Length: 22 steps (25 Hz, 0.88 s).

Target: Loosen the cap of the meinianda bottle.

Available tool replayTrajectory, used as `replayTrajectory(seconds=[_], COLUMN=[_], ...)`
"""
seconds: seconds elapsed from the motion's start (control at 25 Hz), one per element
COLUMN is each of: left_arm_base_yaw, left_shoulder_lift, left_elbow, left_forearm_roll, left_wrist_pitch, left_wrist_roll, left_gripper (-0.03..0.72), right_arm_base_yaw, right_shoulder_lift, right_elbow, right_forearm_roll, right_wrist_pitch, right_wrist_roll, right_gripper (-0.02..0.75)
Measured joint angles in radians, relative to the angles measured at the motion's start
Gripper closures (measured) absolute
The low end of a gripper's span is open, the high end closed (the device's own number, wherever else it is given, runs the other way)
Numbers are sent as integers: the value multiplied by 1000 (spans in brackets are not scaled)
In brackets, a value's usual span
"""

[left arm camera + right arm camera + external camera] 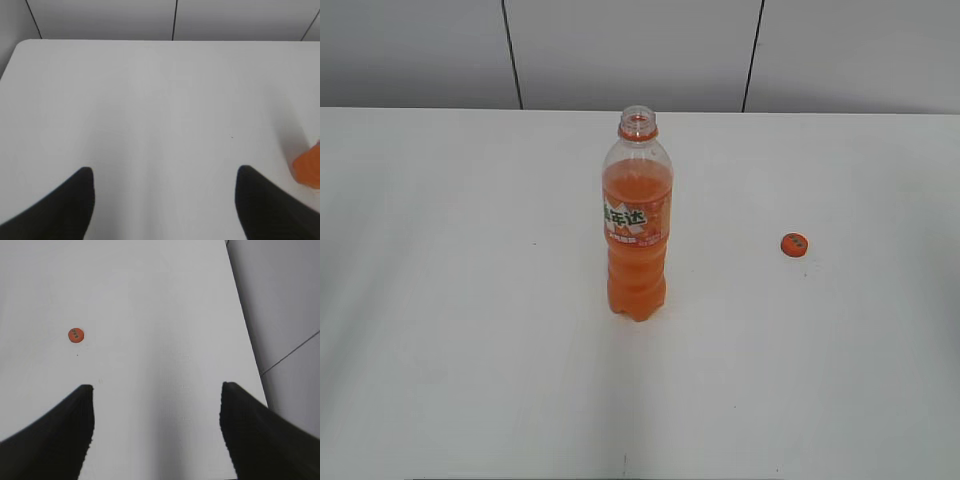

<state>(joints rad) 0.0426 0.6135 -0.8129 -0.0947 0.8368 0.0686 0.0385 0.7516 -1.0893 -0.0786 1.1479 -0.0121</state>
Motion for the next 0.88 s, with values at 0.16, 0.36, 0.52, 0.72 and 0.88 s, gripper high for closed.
replayTrajectory(seconds=[0.16,0.36,0.52,0.72,0.88], left_arm_base_yaw=[0,0,0,0,0], left_shoulder_lift=[-155,-324,-432,-492,-513], left_elbow=[112,186,191,192,221], left_forearm_roll=[-37,-49,-42,-34,-29], left_wrist_pitch=[0,2,7,42,79], left_wrist_roll=[1,3,3,3,3], left_gripper=[161,161,168,179,179], right_arm_base_yaw=[0,0,0,0,0], right_shoulder_lift=[-202,-442,-593,-728,-757], right_elbow=[164,351,479,555,558], right_forearm_roll=[-1,-8,0,32,52], right_wrist_pitch=[-43,-96,-120,-95,-32], right_wrist_roll=[-3,-3,-3,-3,-2], right_gripper=[150,150,150,150,150])
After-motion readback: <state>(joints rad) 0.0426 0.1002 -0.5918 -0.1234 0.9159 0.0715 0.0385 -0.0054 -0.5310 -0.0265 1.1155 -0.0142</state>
